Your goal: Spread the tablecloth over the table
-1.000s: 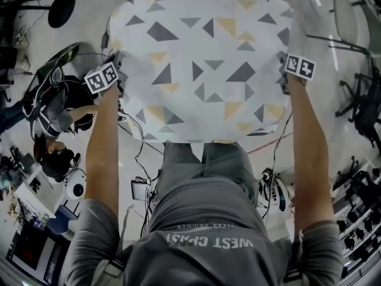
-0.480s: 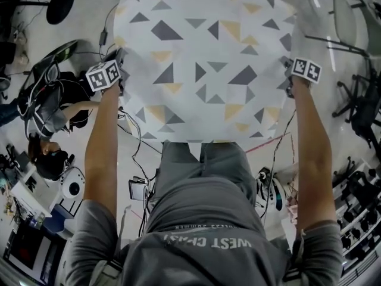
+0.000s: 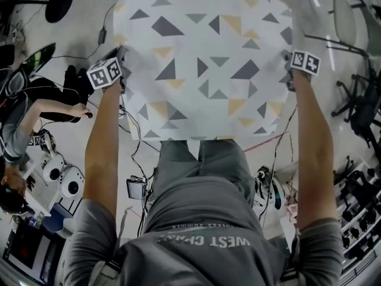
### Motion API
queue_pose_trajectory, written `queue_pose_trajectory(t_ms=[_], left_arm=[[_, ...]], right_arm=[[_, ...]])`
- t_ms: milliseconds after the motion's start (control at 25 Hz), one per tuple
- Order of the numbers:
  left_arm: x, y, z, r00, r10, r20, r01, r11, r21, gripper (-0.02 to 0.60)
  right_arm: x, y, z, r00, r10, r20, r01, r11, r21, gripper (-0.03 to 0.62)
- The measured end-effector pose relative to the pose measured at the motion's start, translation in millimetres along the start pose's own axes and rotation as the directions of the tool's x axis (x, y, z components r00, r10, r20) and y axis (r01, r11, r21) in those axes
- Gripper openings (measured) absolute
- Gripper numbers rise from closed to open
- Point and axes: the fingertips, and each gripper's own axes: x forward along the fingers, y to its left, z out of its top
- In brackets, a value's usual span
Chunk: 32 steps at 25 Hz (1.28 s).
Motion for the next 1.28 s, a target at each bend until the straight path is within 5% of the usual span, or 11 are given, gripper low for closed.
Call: queue_pose_trajectory(t_ms=[600, 800, 1080, 1280], left_arm=[[2, -2, 2, 0.999, -0.006, -0.033, 0.008, 0.996, 0.087, 0.021], [-12, 4, -11, 0.998, -0.032, -0.055, 0.037, 0.995, 0.093, 0.032], [-59, -3, -5, 0.999, -0.018, 0.03, 0.014, 0.991, 0.136, 0.041], [-102, -29, 15, 0.988, -0.068, 0.139, 0.045, 0.985, 0.164, 0.041]], right_arm=[[-2, -3, -1, 0.999, -0.043, -0.004, 0.043, 0.999, -0.024, 0.035], [-10, -7, -1, 0.993, -0.114, 0.014, 0.114, 0.993, -0.032, 0.105], [-54, -2, 0, 0.975, -0.176, 0.134, 0.181, 0.983, -0.032, 0.169], [-112, 47, 13, 0.944, -0.147, 0.296, 0.187, 0.976, -0.112, 0.118]])
